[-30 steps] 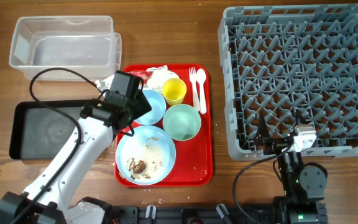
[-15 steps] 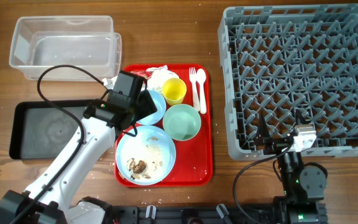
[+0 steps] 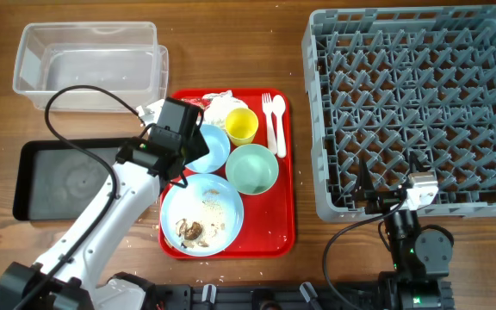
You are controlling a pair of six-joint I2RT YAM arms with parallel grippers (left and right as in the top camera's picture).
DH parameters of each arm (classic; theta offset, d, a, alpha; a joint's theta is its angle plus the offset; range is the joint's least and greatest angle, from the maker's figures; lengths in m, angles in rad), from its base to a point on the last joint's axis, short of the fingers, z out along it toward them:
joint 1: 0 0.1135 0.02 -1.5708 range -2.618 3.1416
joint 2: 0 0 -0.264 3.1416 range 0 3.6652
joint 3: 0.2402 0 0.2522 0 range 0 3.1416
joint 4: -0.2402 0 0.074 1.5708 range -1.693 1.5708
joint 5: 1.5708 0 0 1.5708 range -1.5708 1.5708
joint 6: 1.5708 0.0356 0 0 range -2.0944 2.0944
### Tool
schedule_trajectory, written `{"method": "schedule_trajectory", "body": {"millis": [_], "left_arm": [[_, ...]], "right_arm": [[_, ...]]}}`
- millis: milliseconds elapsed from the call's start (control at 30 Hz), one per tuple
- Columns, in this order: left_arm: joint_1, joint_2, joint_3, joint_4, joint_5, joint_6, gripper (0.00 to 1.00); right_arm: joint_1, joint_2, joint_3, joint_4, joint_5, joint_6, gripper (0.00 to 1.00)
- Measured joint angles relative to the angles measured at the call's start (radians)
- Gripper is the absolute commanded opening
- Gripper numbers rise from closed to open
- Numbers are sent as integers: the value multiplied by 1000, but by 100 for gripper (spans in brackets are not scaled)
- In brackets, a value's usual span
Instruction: Sort waste into correct bins and load items into the dishwasher rack
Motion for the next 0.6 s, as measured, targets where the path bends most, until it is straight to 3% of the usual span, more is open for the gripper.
{"method": "schedule_trajectory", "body": {"millis": [367, 600], "left_arm": [[0, 31, 0, 0, 8, 2, 85], [0, -136, 0, -75, 26, 2, 87]], "right_arm": [[0, 0, 0, 0, 0, 0, 100], [0, 0, 0, 0, 0, 0, 100]]}}
